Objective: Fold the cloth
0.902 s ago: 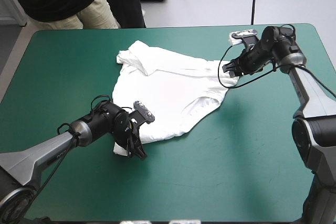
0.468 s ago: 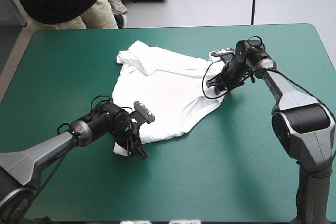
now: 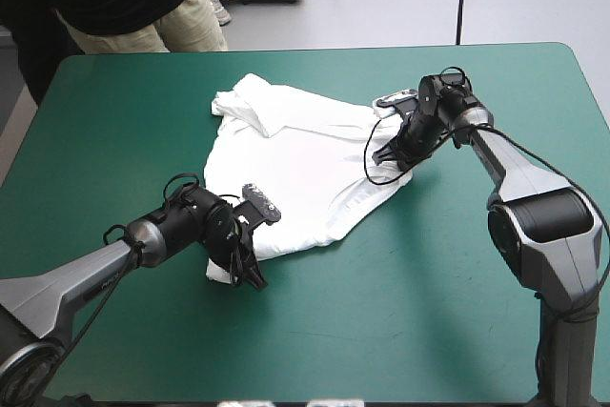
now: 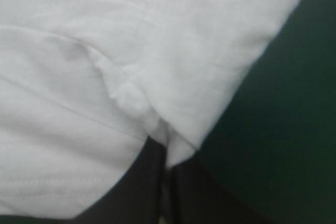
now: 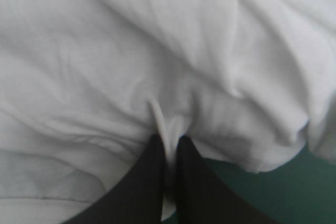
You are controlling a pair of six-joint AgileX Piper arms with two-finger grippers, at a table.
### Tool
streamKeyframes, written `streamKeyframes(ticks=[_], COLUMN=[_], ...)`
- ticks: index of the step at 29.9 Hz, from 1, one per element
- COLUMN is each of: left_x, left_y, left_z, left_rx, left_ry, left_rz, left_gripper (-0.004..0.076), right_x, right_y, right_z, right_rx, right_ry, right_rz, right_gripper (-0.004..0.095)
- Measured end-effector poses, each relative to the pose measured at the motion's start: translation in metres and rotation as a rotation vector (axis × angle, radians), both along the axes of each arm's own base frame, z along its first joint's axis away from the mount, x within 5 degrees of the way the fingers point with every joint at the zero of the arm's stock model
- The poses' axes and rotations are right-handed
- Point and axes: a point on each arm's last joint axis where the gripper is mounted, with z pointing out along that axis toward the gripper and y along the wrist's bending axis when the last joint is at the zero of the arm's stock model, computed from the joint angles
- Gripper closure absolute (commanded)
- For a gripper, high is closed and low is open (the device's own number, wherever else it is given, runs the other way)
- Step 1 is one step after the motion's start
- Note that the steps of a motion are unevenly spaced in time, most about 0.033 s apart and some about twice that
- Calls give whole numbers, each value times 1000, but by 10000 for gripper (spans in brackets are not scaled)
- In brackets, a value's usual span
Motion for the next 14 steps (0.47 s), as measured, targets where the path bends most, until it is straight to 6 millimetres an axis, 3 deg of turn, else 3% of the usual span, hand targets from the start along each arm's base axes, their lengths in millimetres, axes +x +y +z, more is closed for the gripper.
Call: streamKeyframes(ticks=[3, 6, 9, 14], left_x=[1, 5, 18, 36], left_y=[0, -1, 0, 14], left_z=[5, 23, 66, 160], left_rx=[-2, -5, -56, -183], left_ry=[-10, -51, -189, -460], left_rz=[11, 20, 50, 118], left_gripper=[733, 733, 733, 733], right_x=[-6, -19, -37, -86], right_y=[2, 1, -5, -18], right_z=[11, 50, 99, 186], right_rx=[11, 32, 59, 120], right_ry=[-12, -91, -203, -431], right_rz=[6, 11, 11, 12], right_gripper=[907, 907, 908, 908])
